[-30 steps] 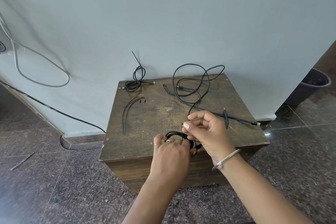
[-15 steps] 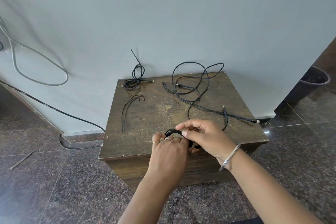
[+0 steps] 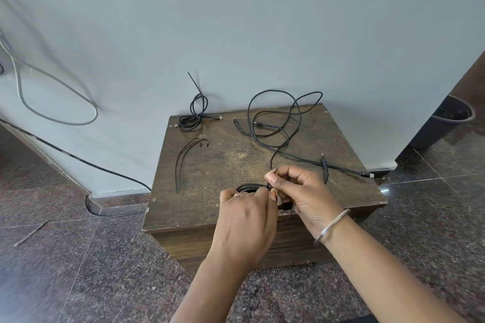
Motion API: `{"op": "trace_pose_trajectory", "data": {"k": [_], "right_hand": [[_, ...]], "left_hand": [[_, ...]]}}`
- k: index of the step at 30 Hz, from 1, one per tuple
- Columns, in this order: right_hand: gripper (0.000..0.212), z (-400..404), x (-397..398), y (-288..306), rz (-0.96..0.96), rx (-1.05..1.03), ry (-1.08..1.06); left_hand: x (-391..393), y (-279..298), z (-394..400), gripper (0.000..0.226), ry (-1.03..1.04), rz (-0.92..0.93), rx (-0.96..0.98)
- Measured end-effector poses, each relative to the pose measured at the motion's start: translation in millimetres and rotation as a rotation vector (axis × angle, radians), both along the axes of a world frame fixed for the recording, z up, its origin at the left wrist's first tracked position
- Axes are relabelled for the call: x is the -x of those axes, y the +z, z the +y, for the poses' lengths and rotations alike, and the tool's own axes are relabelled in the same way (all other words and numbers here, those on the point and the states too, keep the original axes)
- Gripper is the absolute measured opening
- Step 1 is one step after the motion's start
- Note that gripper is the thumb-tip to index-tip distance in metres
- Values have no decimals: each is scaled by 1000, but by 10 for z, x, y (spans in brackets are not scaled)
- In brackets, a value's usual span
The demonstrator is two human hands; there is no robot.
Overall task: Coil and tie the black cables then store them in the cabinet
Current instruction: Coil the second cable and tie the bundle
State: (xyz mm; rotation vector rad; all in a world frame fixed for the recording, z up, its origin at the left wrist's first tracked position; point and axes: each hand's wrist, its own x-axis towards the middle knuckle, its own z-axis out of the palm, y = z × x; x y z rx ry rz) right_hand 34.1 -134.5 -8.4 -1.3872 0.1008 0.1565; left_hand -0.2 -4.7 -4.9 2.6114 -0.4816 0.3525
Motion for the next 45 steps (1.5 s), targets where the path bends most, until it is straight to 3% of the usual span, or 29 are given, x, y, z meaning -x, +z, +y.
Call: {"op": "trace_pose_trajectory", "data": {"k": [3, 6, 10, 13, 17, 19, 25, 29, 36, 39, 45], "right_hand": [[8, 8, 2, 7, -21, -4, -11], [6, -3, 8, 8, -50, 11, -40], [7, -40, 10, 26, -88, -12, -74], [15, -56, 40, 79, -175, 35, -29], [16, -47, 79, 154, -262, 117, -8], [2, -60, 65, 151, -281, 163, -46], [20, -129, -12, 68, -297, 346, -248], [25, -338, -119, 69, -237, 241, -430], [28, -471, -157, -29, -79, 148, -632], [27, -408, -146, -52, 51, 34, -531], [14, -332, -103, -10, 122, -216, -250]], "left_hand": [[-5, -35, -21, 29, -12, -5, 62], [-8, -104, -24, 9, -34, 6, 197], [-64, -142, 53, 15, 11, 92, 378], [-94, -135, 123, 13, -13, 146, 370], [-89, -151, 181, 38, -74, 217, 308], [-92, -166, 190, 46, -86, 263, 298], [-72, -199, 161, 48, -141, 464, 289], [8, -193, 53, 59, -196, 560, 238], [8, -59, -100, 41, -356, 820, 387], [46, -80, -62, 38, -372, 995, 537], [7, -213, 88, 43, -300, 801, 416]]}}
